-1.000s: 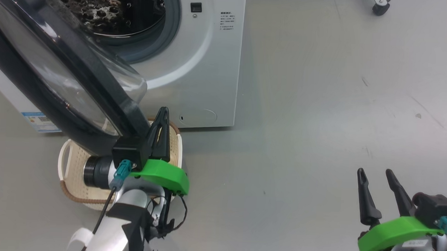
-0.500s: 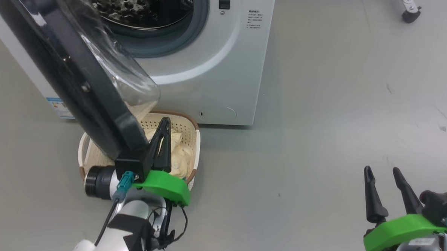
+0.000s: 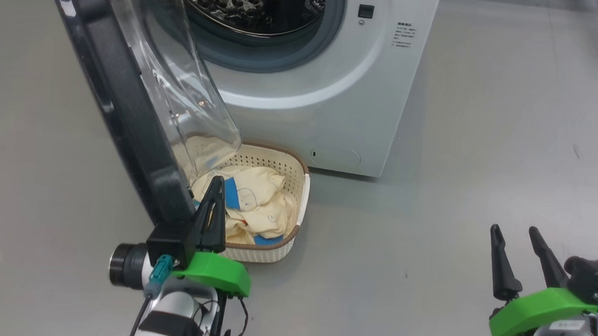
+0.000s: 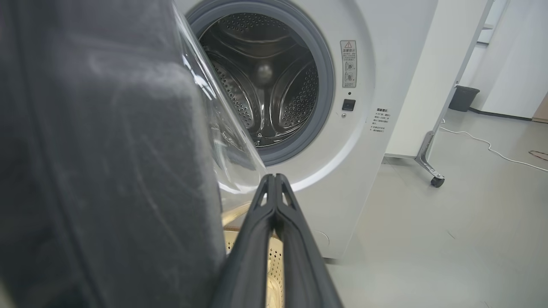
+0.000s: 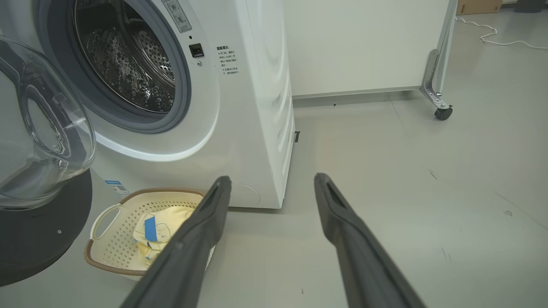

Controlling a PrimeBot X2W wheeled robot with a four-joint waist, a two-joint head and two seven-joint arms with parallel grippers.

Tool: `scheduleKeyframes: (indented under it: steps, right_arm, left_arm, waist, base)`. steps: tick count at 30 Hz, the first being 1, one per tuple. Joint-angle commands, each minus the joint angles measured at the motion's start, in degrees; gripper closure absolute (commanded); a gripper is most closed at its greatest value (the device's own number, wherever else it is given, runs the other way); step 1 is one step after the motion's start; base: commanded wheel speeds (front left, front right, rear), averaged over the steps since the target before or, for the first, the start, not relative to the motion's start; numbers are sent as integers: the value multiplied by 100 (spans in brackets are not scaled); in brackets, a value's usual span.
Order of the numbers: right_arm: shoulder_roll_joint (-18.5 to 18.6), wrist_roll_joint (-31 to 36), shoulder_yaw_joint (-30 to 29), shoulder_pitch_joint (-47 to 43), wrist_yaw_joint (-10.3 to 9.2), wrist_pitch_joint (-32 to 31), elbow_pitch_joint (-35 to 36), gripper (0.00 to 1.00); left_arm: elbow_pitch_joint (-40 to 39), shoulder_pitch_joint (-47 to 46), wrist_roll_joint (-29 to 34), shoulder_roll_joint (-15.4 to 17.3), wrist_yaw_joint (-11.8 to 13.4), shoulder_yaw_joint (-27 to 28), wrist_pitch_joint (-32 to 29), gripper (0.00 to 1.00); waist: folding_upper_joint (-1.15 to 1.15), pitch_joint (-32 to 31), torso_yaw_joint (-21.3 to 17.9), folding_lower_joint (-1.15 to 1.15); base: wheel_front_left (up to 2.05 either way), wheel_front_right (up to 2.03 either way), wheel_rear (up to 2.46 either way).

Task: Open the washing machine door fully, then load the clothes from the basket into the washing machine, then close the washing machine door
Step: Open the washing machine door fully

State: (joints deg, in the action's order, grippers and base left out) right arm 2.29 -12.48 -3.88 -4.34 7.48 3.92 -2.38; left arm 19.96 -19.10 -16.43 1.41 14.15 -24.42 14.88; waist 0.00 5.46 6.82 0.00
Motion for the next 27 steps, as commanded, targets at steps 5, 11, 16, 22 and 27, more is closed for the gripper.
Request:
scheduleKeyframes:
  steps: [5, 11, 16, 22, 27]
  right_arm:
    - [59, 22, 100, 93, 1, -64, 213, 0]
    - [59, -11, 128, 50, 1, -71, 256, 0]
    - [59, -6, 114, 29, 1, -89, 304, 0]
    - [59, -6, 114, 9, 1, -104, 333, 0]
    - [59, -14, 118, -4, 1, -118, 353, 0]
  left_arm:
    - [-126, 56, 11, 328, 379, 519, 11, 100]
    - [-227, 250, -10, 414, 457, 677, 11, 100]
    - [-339, 424, -39, 517, 538, 851, 12, 100]
    - [-473, 638, -128, 680, 666, 1167, 12, 100]
    - [-557, 790, -199, 883, 747, 1439, 12, 100]
  waist:
    - [0, -42, 280, 0]
    - [0, -80, 495, 0]
    - [0, -90, 616, 0]
    - [0, -101, 694, 0]
    - [0, -102, 709, 0]
  base:
    - [0, 0, 0]
    - [0, 0, 0]
    - [0, 0, 0]
    - [0, 0, 0]
    - [0, 0, 0]
